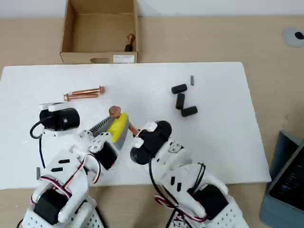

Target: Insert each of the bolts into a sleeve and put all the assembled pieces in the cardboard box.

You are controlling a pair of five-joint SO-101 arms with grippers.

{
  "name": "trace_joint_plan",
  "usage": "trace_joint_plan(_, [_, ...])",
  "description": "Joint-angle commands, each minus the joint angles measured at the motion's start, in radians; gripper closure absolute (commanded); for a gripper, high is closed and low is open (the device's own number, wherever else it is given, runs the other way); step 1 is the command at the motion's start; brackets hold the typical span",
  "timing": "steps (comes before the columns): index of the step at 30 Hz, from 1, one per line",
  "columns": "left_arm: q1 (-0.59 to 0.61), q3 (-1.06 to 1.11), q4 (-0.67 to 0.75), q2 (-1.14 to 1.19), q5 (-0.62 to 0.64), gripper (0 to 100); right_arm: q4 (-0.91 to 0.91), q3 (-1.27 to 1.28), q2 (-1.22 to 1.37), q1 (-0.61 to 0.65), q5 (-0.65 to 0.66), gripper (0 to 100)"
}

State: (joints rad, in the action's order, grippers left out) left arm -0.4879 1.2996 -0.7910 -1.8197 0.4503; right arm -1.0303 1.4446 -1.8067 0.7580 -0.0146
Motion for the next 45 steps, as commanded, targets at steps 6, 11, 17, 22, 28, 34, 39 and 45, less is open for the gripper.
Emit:
trace_joint_plan(6, [-0.012,0.043,0.026,-0.004,-0.006,100,0.029,-0.013,-0.116,0.015,0.009,98.9])
trace_joint_plan(11, [-0.015,0.06,0.023,-0.004,-0.044,100,0.031,-0.013,-0.116,0.015,0.011,98.9])
trace_joint_plan(17, [-0.163,0.051,-0.112,-0.004,-0.044,100,0.031,-0.038,-0.116,0.015,0.011,98.9])
trace_joint_plan(22, [-0.19,0.055,-0.137,-0.004,-0.046,100,0.031,-0.058,-0.116,0.015,0.014,98.9])
trace_joint_plan(28, [-0.183,0.058,-0.149,-0.004,-0.046,99,0.031,-0.062,-0.116,0.015,0.052,98.9])
trace_joint_plan(34, [-0.127,0.051,-0.152,-0.002,-0.052,84,0.031,-0.062,-0.116,0.015,0.052,98.9])
trace_joint_plan(39, [-0.069,0.032,-0.152,-0.002,-0.097,81,0.031,-0.059,-0.116,0.015,0.052,98.9])
trace_joint_plan(45, [-0.057,-0.034,-0.17,-0.002,-0.097,81,0.031,-0.054,-0.116,0.015,0.046,98.9])
